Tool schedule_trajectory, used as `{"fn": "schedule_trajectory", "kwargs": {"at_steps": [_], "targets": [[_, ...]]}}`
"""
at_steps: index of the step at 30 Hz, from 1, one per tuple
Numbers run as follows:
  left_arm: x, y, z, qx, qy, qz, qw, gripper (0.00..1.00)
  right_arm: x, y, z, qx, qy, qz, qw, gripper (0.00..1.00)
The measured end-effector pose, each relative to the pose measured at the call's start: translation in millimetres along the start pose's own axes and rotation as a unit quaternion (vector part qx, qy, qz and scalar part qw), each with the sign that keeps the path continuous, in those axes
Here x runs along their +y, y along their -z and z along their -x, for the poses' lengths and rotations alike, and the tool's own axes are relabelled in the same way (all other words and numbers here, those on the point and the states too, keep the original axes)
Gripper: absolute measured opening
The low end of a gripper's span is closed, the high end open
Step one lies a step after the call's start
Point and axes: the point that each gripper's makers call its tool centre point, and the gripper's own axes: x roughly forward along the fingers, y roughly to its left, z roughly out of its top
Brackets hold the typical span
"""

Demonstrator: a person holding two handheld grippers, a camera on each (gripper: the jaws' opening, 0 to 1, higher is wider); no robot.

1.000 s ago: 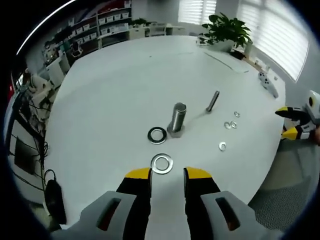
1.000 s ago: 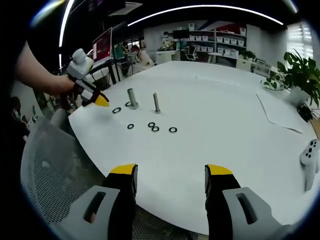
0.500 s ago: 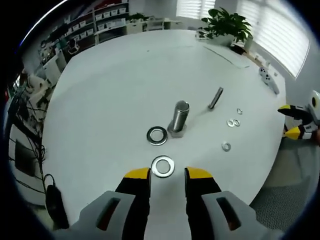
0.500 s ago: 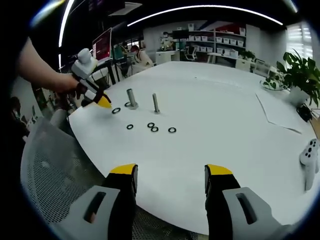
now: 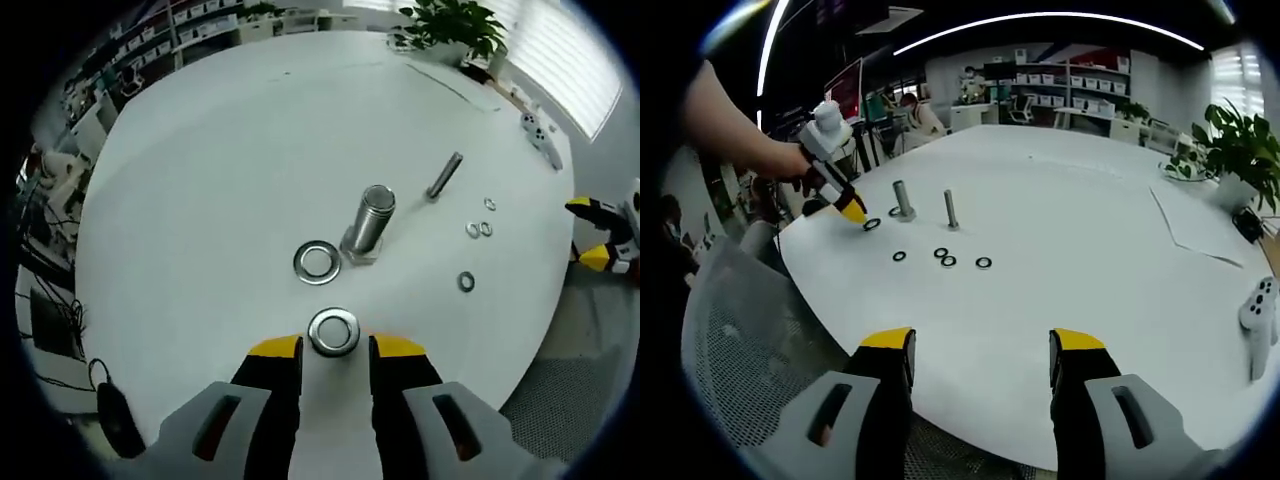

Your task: Place the washer onto the threaded stud by aligning its center hole with the stud, sliding it down to the base, and recovering from edge contact or off-axis alignment until the washer reaches the visible bottom stop.

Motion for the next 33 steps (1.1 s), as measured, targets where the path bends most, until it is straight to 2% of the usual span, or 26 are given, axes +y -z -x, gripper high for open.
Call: {"fn": "schedule_trajectory", "kwargs": {"at_steps": [3, 6, 14, 16, 17, 18, 33], "targets": [[1.0, 0.0, -2, 0.011, -0.006, -0.041, 0.9991, 0.25, 0, 0.4, 0, 0.001, 0.000, 0.000, 1.0000, 0.57], [-1.0, -1.4, -3, 0.014, -0.001, -0.029, 0.9995, 0.25, 0, 0.6, -1, 0.001, -0.001, 0.002, 1.0000, 0.57], [-5.8, 2.2, -9, 0.038, 0.006, -0.056, 0.9977, 0.26, 0, 0.8, -1, 0.001, 0.000, 0.001, 1.0000, 0.56], [-4.4, 4.4, -10, 0.050, 0.001, -0.069, 0.9963, 0.26, 0, 0.8, -1, 0.001, 0.000, 0.001, 1.0000, 0.56], [-1.3, 5.2, -10, 0.057, -0.007, -0.093, 0.9940, 0.26, 0, 1.0, -1, 0.002, 0.001, 0.001, 1.0000, 0.56], [-2.1, 4.4, -10, 0.055, -0.007, -0.099, 0.9935, 0.26, 0, 0.9, 0, 0.001, 0.001, 0.001, 1.0000, 0.56], [-5.7, 6.9, -14, 0.081, -0.002, -0.117, 0.9898, 0.25, 1, 0.5, 0, 0.000, -0.001, 0.002, 1.0000, 0.56]]}}
